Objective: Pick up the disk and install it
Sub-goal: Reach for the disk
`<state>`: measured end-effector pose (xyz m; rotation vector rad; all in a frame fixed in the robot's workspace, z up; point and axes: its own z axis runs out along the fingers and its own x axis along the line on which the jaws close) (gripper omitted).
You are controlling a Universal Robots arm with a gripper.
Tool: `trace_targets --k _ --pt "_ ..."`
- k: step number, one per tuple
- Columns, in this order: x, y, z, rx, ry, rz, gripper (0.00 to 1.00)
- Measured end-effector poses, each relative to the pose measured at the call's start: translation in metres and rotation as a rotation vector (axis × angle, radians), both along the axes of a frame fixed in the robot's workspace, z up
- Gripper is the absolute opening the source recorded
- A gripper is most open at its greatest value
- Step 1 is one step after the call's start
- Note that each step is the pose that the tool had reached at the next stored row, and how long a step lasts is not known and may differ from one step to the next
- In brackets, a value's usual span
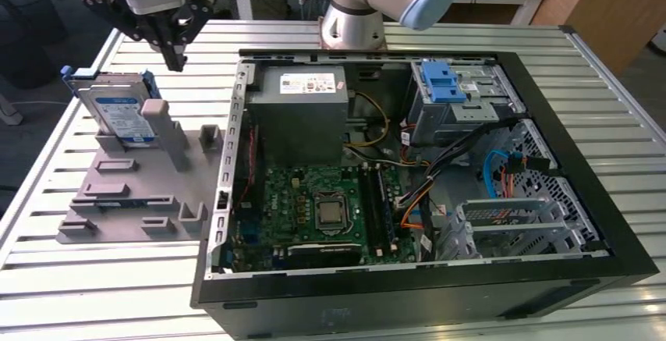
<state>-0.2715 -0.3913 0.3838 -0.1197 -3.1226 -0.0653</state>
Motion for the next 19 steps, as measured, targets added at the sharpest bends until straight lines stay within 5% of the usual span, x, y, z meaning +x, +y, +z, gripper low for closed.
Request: trace_targets --k 7,19 --pt "-0.01 0.0016 -0.0006 0.0 0.0006 0.0 0.11" --pt "-0.036 0.0182 -0.0015 0.0 0.0008 0.0 0.11"
